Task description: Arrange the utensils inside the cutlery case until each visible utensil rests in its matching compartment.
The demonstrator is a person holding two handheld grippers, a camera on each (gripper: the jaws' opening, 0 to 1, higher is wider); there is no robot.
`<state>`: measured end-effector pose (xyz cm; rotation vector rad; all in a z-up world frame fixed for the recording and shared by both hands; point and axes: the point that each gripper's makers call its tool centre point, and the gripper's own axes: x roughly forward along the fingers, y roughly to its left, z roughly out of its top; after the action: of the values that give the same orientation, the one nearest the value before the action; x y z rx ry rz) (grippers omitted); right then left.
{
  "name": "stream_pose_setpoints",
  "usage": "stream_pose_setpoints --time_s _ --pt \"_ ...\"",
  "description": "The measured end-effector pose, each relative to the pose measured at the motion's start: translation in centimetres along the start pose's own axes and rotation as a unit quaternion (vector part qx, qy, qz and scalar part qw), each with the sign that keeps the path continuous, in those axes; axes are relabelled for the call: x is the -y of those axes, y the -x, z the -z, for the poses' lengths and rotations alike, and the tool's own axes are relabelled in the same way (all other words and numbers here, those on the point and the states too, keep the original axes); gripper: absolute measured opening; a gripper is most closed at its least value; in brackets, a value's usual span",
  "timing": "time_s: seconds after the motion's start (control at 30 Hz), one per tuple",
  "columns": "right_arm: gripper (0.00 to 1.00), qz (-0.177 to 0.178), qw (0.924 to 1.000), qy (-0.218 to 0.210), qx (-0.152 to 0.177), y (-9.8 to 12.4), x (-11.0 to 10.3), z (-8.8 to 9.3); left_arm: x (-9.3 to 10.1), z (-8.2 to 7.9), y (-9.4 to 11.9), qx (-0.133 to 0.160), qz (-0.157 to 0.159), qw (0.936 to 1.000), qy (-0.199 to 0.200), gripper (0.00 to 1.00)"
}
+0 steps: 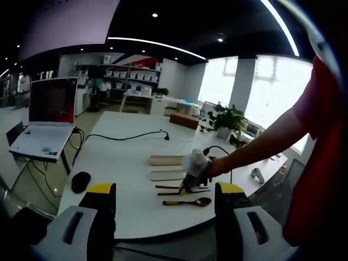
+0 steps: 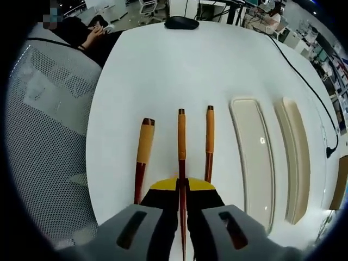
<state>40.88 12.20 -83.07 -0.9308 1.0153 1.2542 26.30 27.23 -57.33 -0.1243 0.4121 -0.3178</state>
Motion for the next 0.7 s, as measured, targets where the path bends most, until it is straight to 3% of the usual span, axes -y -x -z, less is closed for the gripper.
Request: stream_pose_setpoints --time_s 0.17,0.5,0.63,0.7 --pt "0.01 -0.001 0.9998 0.013 -0.017 -0.06 0.09 0.07 0.19 0.04 -0.06 -0.001 0.004 1.0 -0.004 0.76" --pt "0.0 -0.019 0.9992 -0.034 -0.012 0.04 0.21 0.04 -0.02 -0.08 0.02 -0.001 0.003 0.9998 -0.018 0.76" --pt "0.0 -0.019 0.9997 -0.004 -0.015 0.17 0.0 0.13 0.01 -0.32 0.44 0.001 0.002 0.9998 -0.022 0.75" --pt "0.0 -0.015 0.9999 -0.007 -0.001 0.5 0.06 -0.32 -0.15 -0.41 0.57 0.001 0.0 0.9997 -0.023 0.76"
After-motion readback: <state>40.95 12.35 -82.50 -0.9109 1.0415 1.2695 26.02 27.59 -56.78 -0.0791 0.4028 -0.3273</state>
